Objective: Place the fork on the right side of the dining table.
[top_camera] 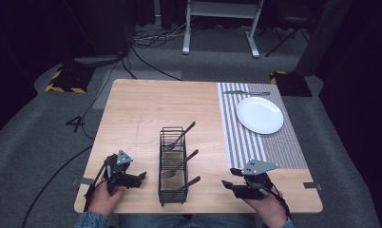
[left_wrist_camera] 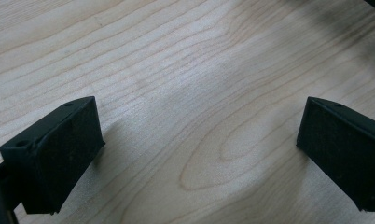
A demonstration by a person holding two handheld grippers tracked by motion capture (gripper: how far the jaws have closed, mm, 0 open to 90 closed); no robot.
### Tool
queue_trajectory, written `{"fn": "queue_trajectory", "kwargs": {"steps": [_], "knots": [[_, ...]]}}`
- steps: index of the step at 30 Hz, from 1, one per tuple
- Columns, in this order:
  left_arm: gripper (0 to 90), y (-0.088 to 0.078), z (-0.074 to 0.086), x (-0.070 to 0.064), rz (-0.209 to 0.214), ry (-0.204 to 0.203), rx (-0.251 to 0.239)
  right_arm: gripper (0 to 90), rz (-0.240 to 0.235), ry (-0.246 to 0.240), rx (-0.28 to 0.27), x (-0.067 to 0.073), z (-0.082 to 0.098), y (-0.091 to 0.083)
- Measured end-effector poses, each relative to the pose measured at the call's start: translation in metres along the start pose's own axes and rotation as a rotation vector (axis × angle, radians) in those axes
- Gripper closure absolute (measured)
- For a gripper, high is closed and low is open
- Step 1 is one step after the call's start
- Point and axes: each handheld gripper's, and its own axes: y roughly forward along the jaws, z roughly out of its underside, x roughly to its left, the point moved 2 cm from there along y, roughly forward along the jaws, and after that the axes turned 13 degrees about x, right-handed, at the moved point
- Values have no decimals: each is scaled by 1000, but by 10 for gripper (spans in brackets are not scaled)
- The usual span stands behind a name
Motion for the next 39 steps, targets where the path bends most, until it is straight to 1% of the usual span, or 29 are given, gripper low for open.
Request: {"fn": "queue_trajectory", "kwargs": {"steps": [9, 11, 18, 28, 31, 39], "knots": [[3, 0, 0, 0, 0, 0, 0, 528, -37, -46, -32, 14, -15, -18], [2, 0, 0, 0, 0, 0, 0, 551, -49, -53, -39, 16, -19, -21], [3, 0, 0, 0, -1, 2, 3, 587, -83, -77, -49, 25, -31, -29], [2, 0, 0, 0, -2, 3, 2, 599, -127, -108, -65, 36, -46, -33], [2, 0, 0, 0, -2, 3, 3, 603, -150, -120, -73, 41, -51, -33], [3, 0, 0, 0, -2, 1, 1, 602, -191, -167, -83, 55, -63, -32]]}}
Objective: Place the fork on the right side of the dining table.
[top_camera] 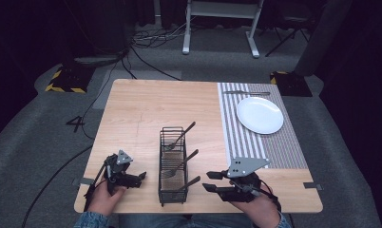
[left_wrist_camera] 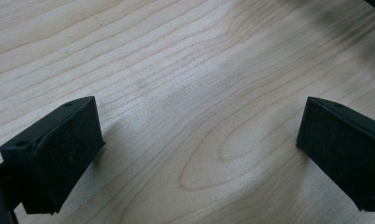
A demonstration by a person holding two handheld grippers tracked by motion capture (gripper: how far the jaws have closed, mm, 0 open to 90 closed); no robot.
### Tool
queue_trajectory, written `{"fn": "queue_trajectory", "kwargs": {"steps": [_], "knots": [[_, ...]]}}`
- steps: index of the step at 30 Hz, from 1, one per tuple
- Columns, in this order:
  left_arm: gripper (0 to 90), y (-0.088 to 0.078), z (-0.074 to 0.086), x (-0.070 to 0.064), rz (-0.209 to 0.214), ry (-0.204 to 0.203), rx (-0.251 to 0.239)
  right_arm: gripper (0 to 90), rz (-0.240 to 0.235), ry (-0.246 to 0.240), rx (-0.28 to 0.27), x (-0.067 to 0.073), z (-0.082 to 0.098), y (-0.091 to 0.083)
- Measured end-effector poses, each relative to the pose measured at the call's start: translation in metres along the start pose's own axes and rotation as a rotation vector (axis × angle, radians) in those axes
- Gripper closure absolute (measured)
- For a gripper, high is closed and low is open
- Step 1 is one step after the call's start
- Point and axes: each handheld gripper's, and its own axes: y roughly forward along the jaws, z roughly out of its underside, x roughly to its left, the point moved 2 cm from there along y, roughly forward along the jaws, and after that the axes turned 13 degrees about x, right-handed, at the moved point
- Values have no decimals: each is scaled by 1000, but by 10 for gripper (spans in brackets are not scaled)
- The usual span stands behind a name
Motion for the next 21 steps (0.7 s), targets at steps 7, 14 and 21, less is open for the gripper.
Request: {"fn": "queue_trajectory", "kwargs": {"steps": [7, 14, 21], "knots": [[2, 0, 0, 0, 0, 0, 0, 620, -30, -10, -5, 5, -7, 7], [2, 0, 0, 0, 1, -1, 1, 658, -55, -13, 1, 8, -14, 17], [2, 0, 0, 0, 0, 0, 0, 696, -67, 18, 2, 6, -18, 22]]}}
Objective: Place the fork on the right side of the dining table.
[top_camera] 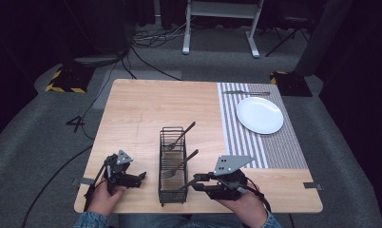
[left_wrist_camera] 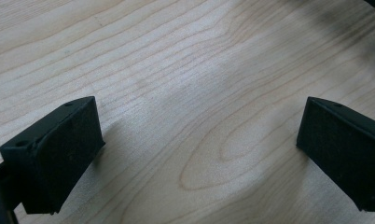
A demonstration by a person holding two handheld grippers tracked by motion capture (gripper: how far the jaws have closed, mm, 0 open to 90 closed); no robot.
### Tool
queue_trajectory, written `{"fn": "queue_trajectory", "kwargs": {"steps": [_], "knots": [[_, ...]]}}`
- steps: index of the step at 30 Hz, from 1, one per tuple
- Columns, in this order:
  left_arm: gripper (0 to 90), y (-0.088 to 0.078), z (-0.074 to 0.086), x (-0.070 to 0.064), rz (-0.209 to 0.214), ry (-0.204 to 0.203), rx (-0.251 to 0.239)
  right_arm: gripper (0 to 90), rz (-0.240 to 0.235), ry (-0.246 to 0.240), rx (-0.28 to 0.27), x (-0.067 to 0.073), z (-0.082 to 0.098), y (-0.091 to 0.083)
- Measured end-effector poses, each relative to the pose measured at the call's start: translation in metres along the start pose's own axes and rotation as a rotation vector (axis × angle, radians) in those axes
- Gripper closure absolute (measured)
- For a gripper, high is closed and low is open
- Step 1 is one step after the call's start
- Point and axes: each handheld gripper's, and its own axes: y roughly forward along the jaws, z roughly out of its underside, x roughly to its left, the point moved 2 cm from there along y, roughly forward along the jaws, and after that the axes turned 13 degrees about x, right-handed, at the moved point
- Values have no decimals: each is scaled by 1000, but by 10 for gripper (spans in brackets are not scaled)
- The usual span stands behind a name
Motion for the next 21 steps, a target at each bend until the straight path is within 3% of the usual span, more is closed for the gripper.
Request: {"fn": "queue_trajectory", "kwargs": {"steps": [13, 21], "knots": [[2, 0, 0, 0, 1, 0, 1, 776, -7, 2, -1, 2, -3, 2], [3, 0, 0, 0, 0, 0, 1, 795, 14, -44, -6, 12, -7, -3]]}}
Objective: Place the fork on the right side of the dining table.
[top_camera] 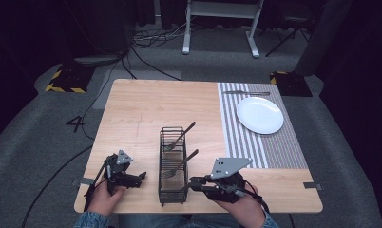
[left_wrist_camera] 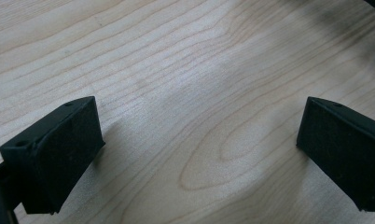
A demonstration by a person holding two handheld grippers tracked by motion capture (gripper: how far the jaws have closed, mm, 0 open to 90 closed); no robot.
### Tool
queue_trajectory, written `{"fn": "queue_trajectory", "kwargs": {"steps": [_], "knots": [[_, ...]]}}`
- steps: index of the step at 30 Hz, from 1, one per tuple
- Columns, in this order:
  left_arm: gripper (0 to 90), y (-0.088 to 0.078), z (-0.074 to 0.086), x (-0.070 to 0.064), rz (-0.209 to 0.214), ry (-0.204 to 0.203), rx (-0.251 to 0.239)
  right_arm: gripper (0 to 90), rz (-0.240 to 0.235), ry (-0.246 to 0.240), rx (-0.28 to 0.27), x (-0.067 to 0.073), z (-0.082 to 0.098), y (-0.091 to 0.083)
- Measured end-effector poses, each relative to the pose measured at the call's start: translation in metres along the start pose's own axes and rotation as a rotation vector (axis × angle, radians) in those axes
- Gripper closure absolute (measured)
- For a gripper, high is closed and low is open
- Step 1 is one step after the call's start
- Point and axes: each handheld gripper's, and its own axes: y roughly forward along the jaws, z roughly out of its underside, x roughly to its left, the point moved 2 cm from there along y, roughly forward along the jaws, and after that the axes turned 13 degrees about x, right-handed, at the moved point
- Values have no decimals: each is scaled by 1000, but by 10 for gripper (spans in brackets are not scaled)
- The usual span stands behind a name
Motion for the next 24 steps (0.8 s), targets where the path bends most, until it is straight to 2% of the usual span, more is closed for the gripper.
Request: {"fn": "queue_trajectory", "kwargs": {"steps": [5, 8, 24], "knots": [[2, 0, 0, 0, 0, 0, 0, 814, 22, -19, -13, 3, -3, -5], [2, 0, 0, 0, 0, 0, -1, 863, 31, -24, -32, 3, -4, -9], [2, 0, 0, 0, 0, 0, -1, 864, 39, -28, -111, 0, -14, -37]]}}
